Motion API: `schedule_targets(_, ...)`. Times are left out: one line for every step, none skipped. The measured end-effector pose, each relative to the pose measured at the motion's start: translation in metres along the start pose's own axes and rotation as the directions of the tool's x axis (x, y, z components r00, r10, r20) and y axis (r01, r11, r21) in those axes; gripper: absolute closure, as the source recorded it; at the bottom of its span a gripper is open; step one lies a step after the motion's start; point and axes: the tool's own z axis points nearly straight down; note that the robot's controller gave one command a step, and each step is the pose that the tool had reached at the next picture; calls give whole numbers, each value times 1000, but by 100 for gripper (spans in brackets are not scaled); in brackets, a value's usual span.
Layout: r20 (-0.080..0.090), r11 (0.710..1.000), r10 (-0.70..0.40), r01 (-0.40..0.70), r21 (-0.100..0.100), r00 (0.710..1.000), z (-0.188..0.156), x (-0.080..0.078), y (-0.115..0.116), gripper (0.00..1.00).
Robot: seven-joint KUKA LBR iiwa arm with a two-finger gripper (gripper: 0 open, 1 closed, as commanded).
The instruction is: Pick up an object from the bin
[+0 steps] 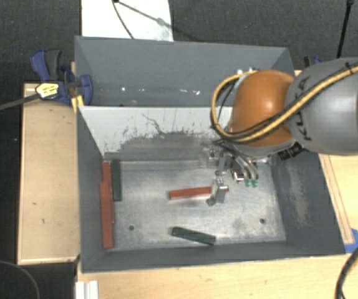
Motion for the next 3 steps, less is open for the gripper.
schedule_targets(-11, 1000, 18, -18, 0, 1000, 55, 7, 13, 0)
schedule_targets(-8, 1000, 20, -20, 0, 1000, 55, 6, 13, 0)
schedule_targets(-8, 1000, 21, -21, 0, 1000, 54, 6, 13, 100)
